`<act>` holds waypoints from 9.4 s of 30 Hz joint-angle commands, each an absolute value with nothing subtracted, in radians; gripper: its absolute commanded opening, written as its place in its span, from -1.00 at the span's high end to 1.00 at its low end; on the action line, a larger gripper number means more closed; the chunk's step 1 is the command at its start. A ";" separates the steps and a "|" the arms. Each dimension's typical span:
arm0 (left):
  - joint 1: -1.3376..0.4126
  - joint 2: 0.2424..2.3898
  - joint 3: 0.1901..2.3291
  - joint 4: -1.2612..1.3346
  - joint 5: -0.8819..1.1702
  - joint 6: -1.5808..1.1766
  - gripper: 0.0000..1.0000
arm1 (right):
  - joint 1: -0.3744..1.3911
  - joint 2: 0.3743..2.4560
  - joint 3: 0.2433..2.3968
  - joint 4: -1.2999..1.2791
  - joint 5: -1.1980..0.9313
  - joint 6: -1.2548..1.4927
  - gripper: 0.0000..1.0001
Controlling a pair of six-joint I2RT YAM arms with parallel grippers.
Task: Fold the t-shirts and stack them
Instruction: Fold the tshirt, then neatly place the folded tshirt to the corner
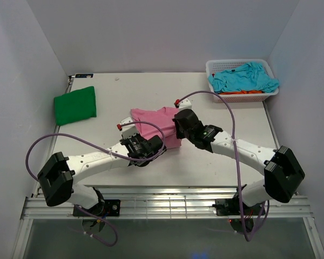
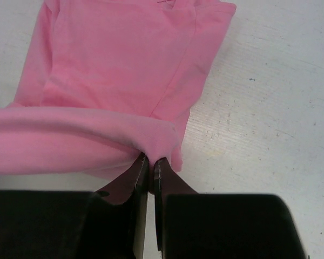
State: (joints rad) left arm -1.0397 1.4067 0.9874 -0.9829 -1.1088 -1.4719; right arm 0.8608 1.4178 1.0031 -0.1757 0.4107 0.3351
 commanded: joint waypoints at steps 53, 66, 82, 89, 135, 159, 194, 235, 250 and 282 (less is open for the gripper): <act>-0.574 1.775 1.002 0.285 -0.776 -0.437 1.00 | 0.580 1.953 1.459 -0.074 0.209 0.215 0.85; -0.560 1.804 1.155 0.477 -0.959 -0.183 -0.64 | 0.549 1.965 1.502 0.147 0.229 0.098 -0.48; -0.761 1.548 0.809 0.344 -0.631 -0.578 1.00 | 0.564 1.703 1.229 0.152 -0.092 0.169 0.85; -0.761 1.702 0.836 0.344 -0.532 -0.629 1.00 | 0.565 1.876 1.327 0.100 -0.258 0.205 0.85; -0.825 1.712 0.611 0.345 -0.568 -0.805 1.00 | 0.551 2.343 1.956 -0.089 -0.072 0.130 0.85; -0.646 1.796 0.960 0.364 -0.611 -0.465 1.00 | 0.557 1.884 1.345 0.215 -0.264 0.167 0.85; -0.465 1.947 1.022 0.474 -0.538 -0.397 1.00 | 0.538 2.177 1.540 0.118 -0.232 0.164 0.85; -0.410 1.945 1.090 0.457 -0.563 -0.339 1.00 | 0.437 2.129 1.444 0.070 -0.092 0.176 0.46; -0.370 1.525 0.914 0.215 -0.365 -0.463 -0.59 | 0.459 1.720 1.227 0.149 -0.233 0.120 -0.10; -0.176 1.652 0.701 0.402 0.271 -0.558 -0.54 | 0.641 2.036 1.283 -0.051 -0.227 0.187 0.85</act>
